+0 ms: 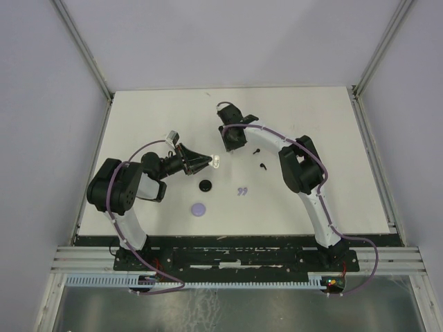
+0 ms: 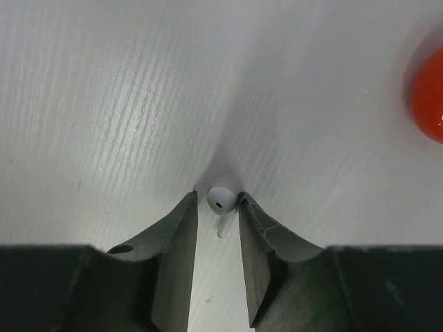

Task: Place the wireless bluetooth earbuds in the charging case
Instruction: Pick up the earbud from the center of the board.

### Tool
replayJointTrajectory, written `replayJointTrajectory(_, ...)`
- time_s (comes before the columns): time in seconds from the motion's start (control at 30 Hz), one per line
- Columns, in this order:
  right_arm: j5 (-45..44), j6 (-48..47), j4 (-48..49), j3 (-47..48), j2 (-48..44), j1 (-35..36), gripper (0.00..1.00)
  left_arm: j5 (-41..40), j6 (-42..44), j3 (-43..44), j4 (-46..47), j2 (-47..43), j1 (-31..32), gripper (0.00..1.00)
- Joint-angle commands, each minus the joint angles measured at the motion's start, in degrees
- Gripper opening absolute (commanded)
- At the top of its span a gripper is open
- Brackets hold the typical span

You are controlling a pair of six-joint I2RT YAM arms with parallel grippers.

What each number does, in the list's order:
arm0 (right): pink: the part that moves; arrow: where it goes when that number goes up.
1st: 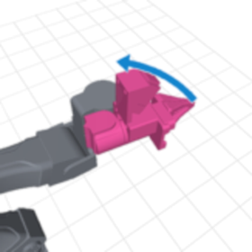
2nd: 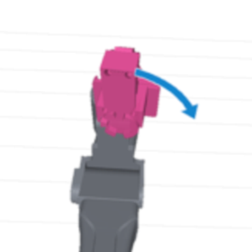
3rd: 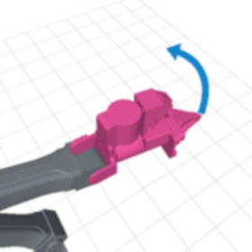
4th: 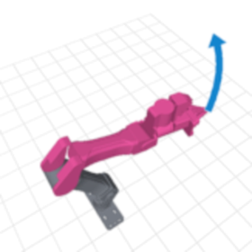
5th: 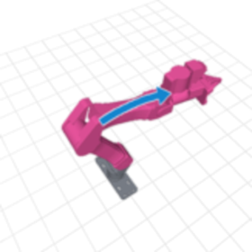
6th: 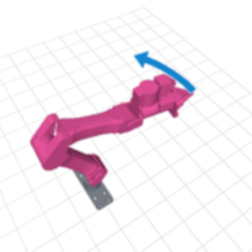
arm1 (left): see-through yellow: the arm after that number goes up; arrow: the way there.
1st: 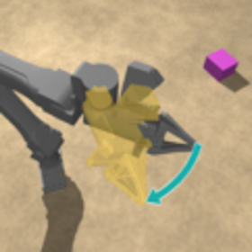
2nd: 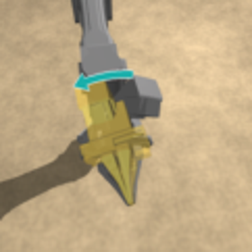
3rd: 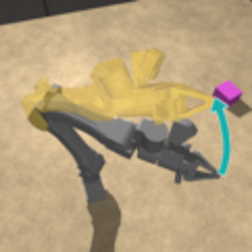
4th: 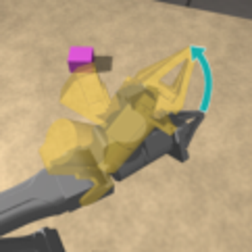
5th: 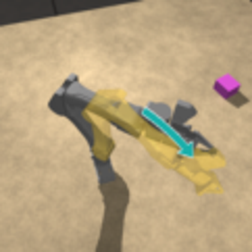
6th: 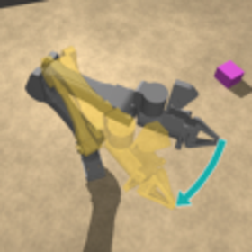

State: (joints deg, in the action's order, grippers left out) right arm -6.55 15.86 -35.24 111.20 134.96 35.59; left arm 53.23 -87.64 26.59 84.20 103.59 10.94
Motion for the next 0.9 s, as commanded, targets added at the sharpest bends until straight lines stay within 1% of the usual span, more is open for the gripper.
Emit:
replayJointTrajectory(0.0, -0.96, 0.5, -0.59, 2.4, 0.69, -0.04, 0.36, 1.54, -1.75, -0.15, 5.06, 0.69, -0.47, 0.03)
replayJointTrajectory(0.03, -1.01, 0.49, -0.73, 2.44, 0.66, -0.05, 0.35, 1.58, -1.75, -0.16, 5.03, 0.73, -0.4, 0.03)
replayJointTrajectory(0.1, -1.09, 0.53, -0.9, 2.57, 0.75, -0.11, 0.28, 1.59, -1.75, -0.18, 5.21, 0.82, -0.47, 0.03)
replayJointTrajectory(0.2, -1.31, 0.41, -0.91, 2.62, 0.66, -0.15, 0.23, 1.55, -1.71, -0.13, 5.19, 1.03, -0.47, 0.03)
replayJointTrajectory(0.27, -1.55, 0.33, -0.69, 2.51, 0.34, -0.3, 0.16, 1.63, -1.62, -0.17, 5.26, 1.29, -0.43, 0.03)
replayJointTrajectory(0.3, -1.68, 0.13, 0.15, 1.75, -0.27, -0.28, 0.15, 1.58, -1.57, -0.23, 5.27, 1.45, -0.39, 0.03)
replayJointTrajectory(0.4, -2.02, -0.94, 7.01, -3.79, -4.15, -0.43, 0.13, 1.54, -1.57, -0.35, 5.33, 2.05, -0.52, 0.03)
replayJointTrajectory(0.63, -3.68, -2.94, 24.72, -19.61, -18.34, -0.52, 0.08, 1.34, -1.57, -0.18, 5.22, 2.75, -0.23, 0.03)
replayJointTrajectory(0.8, -2.66, -5.06, 39.24, -33.74, -29.13, -0.5, 0.08, 1.3, -1.15, 0.81, 3.89, 3.29, 1.14, 0.03)
replayJointTrajectory(0.87, -1.97, -6.01, 46.88, -40.8, -33.64, -0.52, 0.08, 1.2, -1.2, 1.48, 3.74, 3.94, 2.13, 0.03)
